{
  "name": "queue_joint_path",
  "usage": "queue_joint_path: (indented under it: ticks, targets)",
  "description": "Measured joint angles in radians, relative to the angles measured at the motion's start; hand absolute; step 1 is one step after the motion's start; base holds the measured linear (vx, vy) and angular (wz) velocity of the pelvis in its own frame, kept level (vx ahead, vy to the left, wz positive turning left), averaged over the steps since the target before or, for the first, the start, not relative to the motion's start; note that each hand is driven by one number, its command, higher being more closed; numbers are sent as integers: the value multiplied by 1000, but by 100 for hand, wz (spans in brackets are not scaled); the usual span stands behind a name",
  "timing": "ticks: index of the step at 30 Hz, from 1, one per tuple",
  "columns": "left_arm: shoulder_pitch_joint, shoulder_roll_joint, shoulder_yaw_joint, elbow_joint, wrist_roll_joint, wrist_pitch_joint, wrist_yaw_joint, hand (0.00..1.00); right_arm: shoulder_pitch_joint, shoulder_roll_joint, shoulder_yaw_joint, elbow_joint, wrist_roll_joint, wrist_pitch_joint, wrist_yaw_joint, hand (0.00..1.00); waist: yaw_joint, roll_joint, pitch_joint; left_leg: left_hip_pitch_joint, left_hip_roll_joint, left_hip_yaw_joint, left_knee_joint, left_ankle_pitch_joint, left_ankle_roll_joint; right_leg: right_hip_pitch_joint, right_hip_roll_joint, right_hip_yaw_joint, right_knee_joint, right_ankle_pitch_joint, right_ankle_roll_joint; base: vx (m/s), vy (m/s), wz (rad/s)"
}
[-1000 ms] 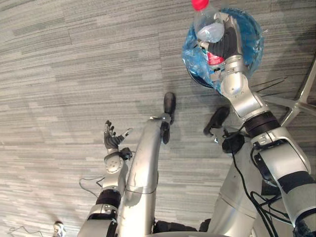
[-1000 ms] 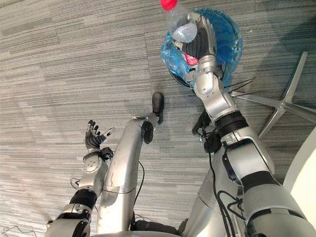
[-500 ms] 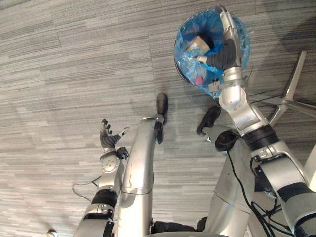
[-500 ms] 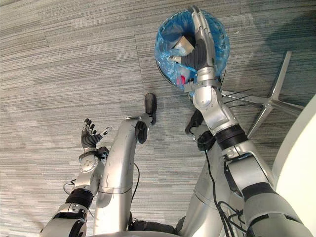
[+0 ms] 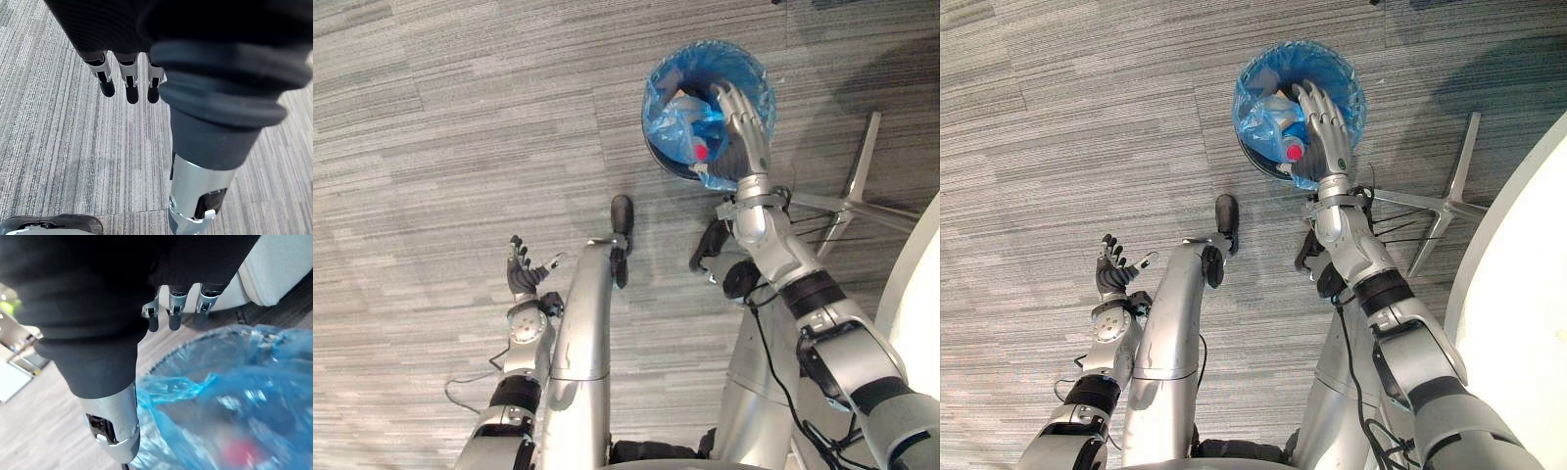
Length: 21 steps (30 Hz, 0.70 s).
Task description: Gather rubbish on tea table into small bin, then transfer packed bag to large trash can.
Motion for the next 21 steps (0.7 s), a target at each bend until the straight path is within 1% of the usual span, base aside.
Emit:
queue_joint_path:
  ticks: [1, 2, 4, 6, 8, 11, 16, 18, 20, 21]
  targets:
    - [0, -2, 0, 0, 1, -28, 1, 0, -16, 14, 5, 44, 0, 4, 3, 100, 3, 0, 0, -10, -5, -1, -3, 2, -4, -12, -7, -2, 6, -4, -4, -58, 15, 18]
    - [0, -7, 0, -1, 1, -22, 1, 0, -21, 26, 6, 76, 0, 8, 17, 100, 13, 0, 0, -19, -5, -7, 1, 5, -8, -18, -7, -8, 11, -8, -10, -46, 10, 15]
    - [-2, -11, -5, 3, 1, -11, -1, 0, -22, 33, 8, 104, 1, 10, 29, 100, 25, 0, 0, -24, -6, -15, 4, 7, -11, -19, -10, -15, 19, -12, -19, -36, 6, 13]
    - [-2, -19, -5, 10, 1, -1, -2, 0, -36, 28, 8, 127, 8, 9, 44, 100, 25, 0, 0, -28, -21, -31, 5, 11, -18, -19, -25, -25, 38, -26, -30, -45, 3, 27]
    - [-3, -19, -5, 10, 2, -1, -1, 0, -50, 25, 7, 128, 42, 4, 44, 100, 26, 0, 0, -31, -20, -36, 5, 13, -21, -19, -25, -32, 41, -30, -35, -47, 7, 10]
    - [-3, -19, -4, 10, 3, 1, -1, 0, -53, 14, 5, 112, 93, -2, 43, 100, 26, 0, 0, -32, -20, -40, 5, 14, -22, -19, -25, -36, 44, -38, -25, -57, 17, 2]
    - [-3, -19, -1, 4, 4, 15, -1, 0, -33, -14, -16, -29, 167, -6, 40, 100, 25, 0, 0, -37, -16, -49, 12, 15, -24, -16, -22, -48, 45, -38, -25, -52, 24, -1]
    - [-3, -19, -1, 0, 13, 17, -1, 0, -7, -15, -53, -112, 196, -10, 40, 100, 25, -1, -1, -36, -16, -54, 14, 17, -26, -10, -21, -53, 46, -38, -25, -51, 26, 0]
    - [-2, -20, -2, -8, 24, 25, -2, 0, 38, -6, -99, -206, 264, -28, 39, 100, 25, -2, -1, -22, -15, -64, 19, 16, -26, 11, -20, -62, 45, -38, -25, -55, 24, 1]
    - [-2, -22, -2, -12, 25, 29, -2, 0, 51, -2, -113, -225, 282, -32, 40, 100, 26, -2, -1, -15, -15, -65, 18, 16, -26, 19, -20, -63, 44, -38, -25, -63, 22, 2]
